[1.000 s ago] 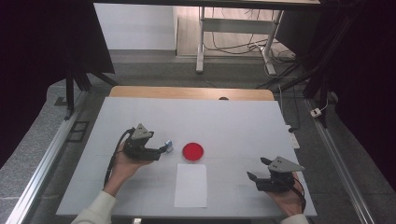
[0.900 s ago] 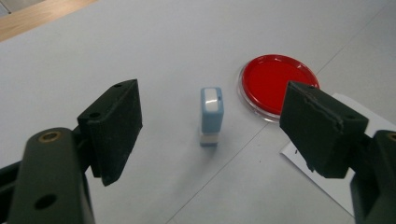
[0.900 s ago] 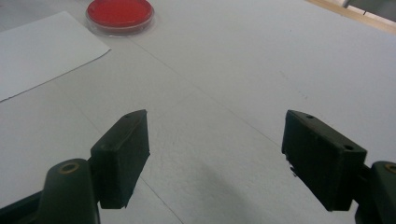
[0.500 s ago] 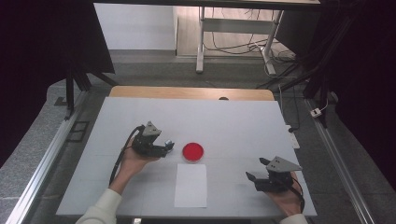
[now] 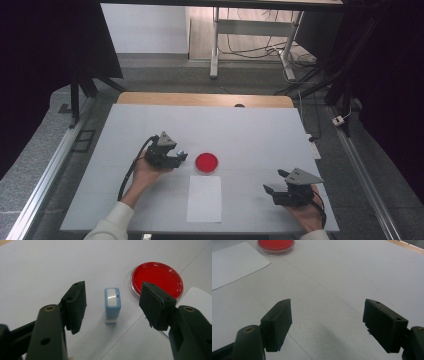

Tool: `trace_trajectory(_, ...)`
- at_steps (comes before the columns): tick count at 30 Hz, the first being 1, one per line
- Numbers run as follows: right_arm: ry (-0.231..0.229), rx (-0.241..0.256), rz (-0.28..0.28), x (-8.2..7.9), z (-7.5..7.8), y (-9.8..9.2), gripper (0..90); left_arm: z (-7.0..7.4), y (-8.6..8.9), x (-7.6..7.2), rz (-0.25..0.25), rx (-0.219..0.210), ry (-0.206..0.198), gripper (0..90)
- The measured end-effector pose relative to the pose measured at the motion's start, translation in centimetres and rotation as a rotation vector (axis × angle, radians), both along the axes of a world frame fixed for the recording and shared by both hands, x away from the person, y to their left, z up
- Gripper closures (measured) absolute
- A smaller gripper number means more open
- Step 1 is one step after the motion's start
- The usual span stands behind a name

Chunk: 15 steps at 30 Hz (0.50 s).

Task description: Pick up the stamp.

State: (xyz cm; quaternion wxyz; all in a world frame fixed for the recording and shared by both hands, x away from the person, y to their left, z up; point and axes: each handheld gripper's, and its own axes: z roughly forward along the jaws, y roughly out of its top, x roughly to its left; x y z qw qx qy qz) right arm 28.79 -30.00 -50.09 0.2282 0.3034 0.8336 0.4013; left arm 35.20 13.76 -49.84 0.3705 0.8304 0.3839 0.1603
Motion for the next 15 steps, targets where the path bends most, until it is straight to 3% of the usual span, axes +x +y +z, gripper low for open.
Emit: trace_trajectory(15, 0.002, -0.015, 0.001, 0.01, -0.23, 0.05, 22.9, -1.11, -0.23, 0.14, -0.006, 0.018, -0.005, 54.8)
